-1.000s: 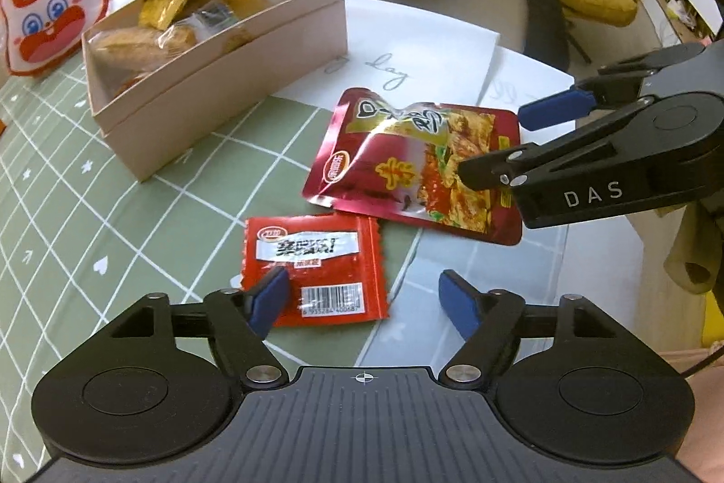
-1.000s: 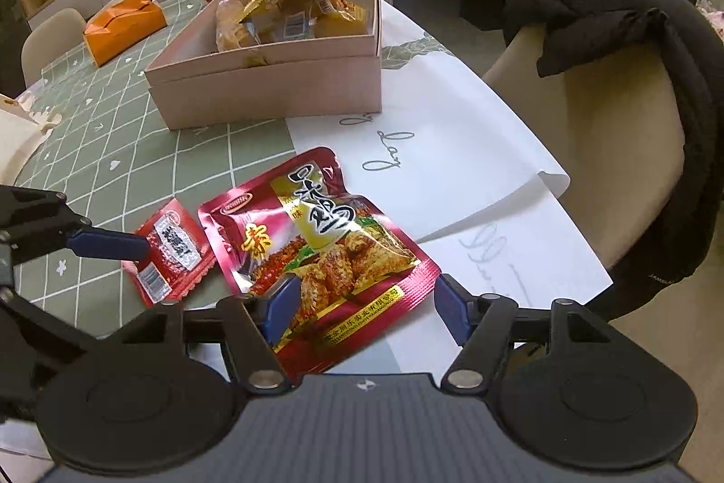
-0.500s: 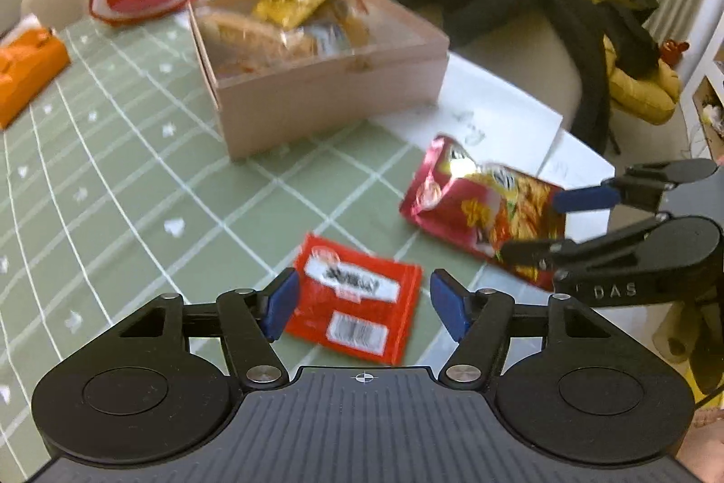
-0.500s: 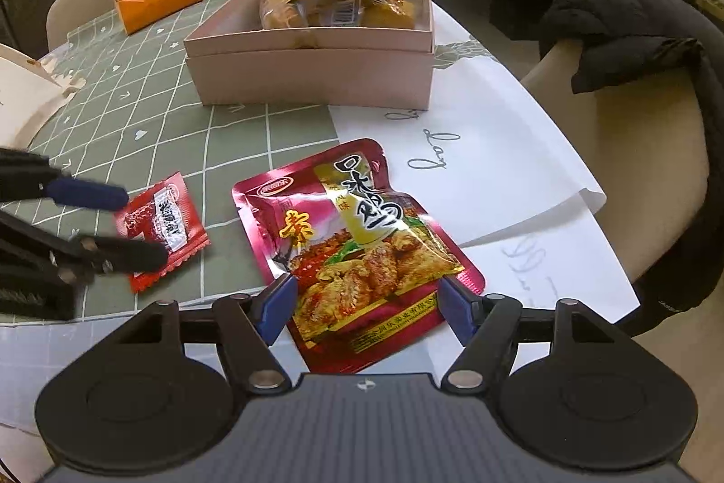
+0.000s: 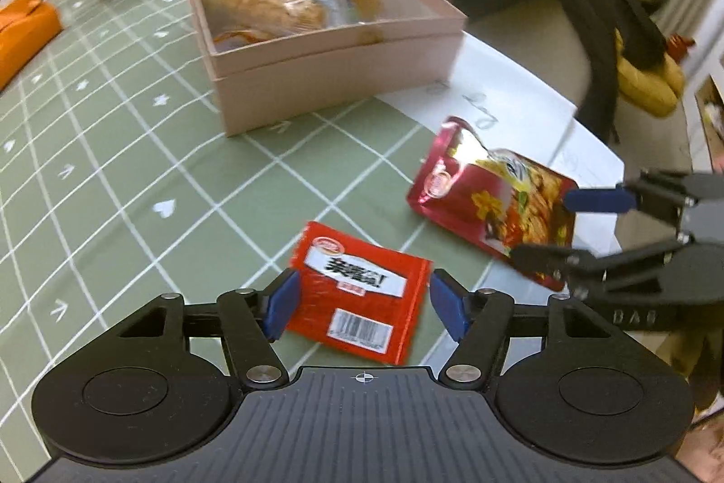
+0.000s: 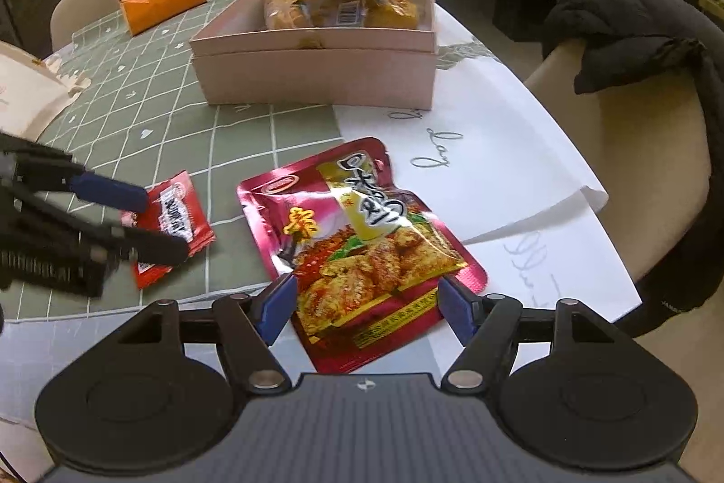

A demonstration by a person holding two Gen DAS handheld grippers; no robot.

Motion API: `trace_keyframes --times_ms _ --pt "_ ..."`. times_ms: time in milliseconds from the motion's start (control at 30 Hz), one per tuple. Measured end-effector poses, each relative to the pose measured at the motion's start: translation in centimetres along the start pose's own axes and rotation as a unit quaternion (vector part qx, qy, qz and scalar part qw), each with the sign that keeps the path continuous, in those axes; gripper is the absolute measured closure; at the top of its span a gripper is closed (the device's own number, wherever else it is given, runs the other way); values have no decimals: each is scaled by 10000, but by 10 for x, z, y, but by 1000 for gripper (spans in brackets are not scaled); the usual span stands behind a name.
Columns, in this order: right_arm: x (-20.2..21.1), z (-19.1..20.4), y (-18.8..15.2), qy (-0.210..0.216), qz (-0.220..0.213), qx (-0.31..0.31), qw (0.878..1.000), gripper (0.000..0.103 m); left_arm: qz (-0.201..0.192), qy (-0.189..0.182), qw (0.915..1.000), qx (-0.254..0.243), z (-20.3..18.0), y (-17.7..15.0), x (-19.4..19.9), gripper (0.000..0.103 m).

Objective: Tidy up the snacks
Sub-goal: 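Grasp the small red snack packet with the left tool while the right tool holds the red packet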

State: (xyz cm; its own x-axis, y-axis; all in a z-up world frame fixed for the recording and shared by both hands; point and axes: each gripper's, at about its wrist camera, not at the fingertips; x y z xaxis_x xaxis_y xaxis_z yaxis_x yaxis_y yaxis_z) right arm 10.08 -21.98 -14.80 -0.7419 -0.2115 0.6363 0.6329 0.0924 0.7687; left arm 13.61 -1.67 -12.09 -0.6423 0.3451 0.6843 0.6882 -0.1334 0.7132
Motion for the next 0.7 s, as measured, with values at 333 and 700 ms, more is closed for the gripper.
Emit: trace_keyframes --times_ms 333,700 --pt "-12 33 13 253 -378 715 9964 33 77 458 9966 687 22 -7 18 34" --pt "-38 70 19 365 -695 1724 9819 42 168 529 9833 1735 46 -22 29 36"
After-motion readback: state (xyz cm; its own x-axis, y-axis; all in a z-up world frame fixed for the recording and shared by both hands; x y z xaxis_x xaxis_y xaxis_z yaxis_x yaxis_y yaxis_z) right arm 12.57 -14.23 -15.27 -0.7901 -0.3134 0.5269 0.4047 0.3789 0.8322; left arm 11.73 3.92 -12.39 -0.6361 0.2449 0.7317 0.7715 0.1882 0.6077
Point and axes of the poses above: each gripper's, at about its wrist camera, not at the fingertips, and x roughly against the way its jaws point, z to its left, y to its top, and after that the axes turned 15 degrees about -z, right-handed
